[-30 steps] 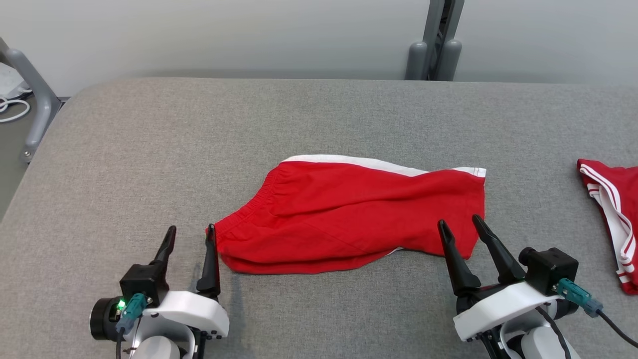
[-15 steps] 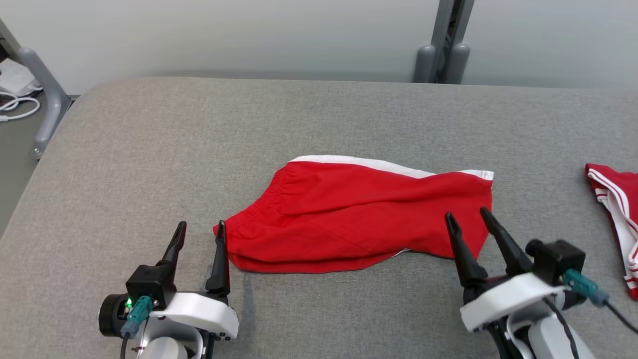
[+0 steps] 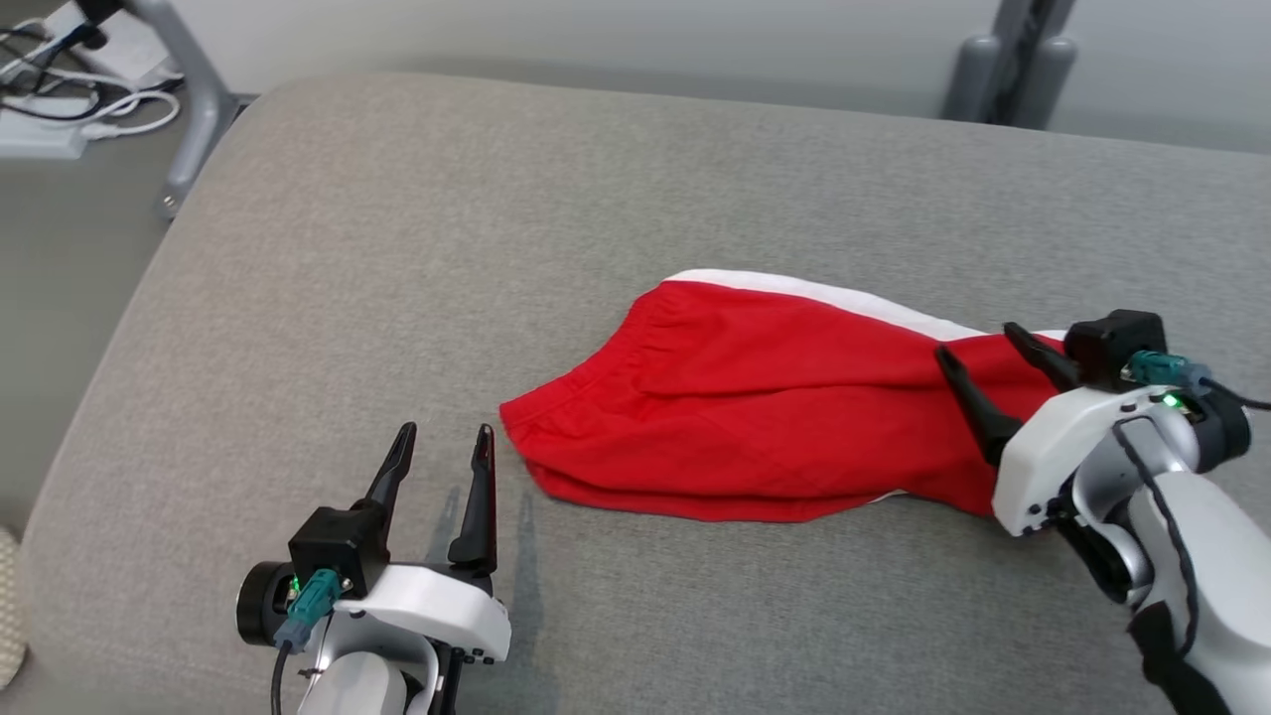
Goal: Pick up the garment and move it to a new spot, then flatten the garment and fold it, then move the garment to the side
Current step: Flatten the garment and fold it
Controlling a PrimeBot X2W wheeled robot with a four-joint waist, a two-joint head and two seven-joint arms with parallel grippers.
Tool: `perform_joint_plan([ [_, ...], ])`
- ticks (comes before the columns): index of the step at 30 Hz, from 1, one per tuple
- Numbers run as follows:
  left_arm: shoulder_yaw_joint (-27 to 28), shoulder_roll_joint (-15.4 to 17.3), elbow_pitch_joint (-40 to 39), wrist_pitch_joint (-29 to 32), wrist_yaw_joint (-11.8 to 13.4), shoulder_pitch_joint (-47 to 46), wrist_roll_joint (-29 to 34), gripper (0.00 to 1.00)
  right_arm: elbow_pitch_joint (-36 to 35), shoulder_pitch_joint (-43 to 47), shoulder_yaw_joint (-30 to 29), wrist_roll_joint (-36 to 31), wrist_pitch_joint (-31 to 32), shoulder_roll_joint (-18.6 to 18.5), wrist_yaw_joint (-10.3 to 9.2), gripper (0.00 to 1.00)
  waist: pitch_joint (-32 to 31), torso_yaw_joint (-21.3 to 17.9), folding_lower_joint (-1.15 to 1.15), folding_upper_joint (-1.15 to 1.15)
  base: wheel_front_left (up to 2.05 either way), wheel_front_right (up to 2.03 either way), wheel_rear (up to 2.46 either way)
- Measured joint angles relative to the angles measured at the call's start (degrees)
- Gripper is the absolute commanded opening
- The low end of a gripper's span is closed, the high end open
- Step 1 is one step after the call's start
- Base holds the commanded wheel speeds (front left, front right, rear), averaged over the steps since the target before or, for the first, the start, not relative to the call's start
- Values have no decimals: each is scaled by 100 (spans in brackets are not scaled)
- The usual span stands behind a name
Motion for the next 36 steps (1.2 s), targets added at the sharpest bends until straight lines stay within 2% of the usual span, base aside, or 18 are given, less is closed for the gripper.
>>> perform_joint_plan([
  [6, -132, 4, -4, 0, 92, -54, -110, 100, 547, -309, 487, 322, 246, -433, 0, 100, 187, 307, 0, 0, 0, 0, 0],
  [14, -226, 3, -14, 0, 103, -73, -165, 100, 1033, -594, 1114, 588, 280, -648, 0, 100, 340, 471, 0, 0, 0, 0, 0],
  [15, -245, 2, -19, 0, 103, -77, -169, 100, 1077, -631, 1207, 610, 310, -671, 0, 71, 350, 485, 0, 0, 0, 0, 0],
  [16, -280, 2, -26, 0, 110, -79, -180, 100, 1163, -711, 1277, 661, 264, -715, 1, 0, 371, 511, 0, 0, 0, 0, 0],
  [24, -426, 2, -52, 0, 155, -180, -302, 100, 1562, -1434, 995, 539, -352, -854, 1, 0, 495, 645, 0, 0, 0, 0, 0],
  [31, -609, 3, -99, 0, 196, -319, -423, 100, 1809, -2501, 839, 177, -583, -1009, 1, 0, 667, 802, 0, 0, 0, 0, 0],
  [34, -781, 1, -131, 0, 249, -424, -559, 100, 2343, -3103, 650, -45, -631, -1011, 1, 0, 802, 974, 0, 0, 0, 0, 0],
  [35, -822, 1, -136, 0, 269, -427, -588, 100, 2584, -3173, 653, -115, -625, -915, 1, 43, 842, 1033, 0, 0, 0, 0, 0],
  [36, -835, 3, -138, 0, 282, -427, -609, 100, 2688, -3197, 661, -140, -622, -867, 1, 100, 855, 1054, 0, 0, 0, 0, 0],
])
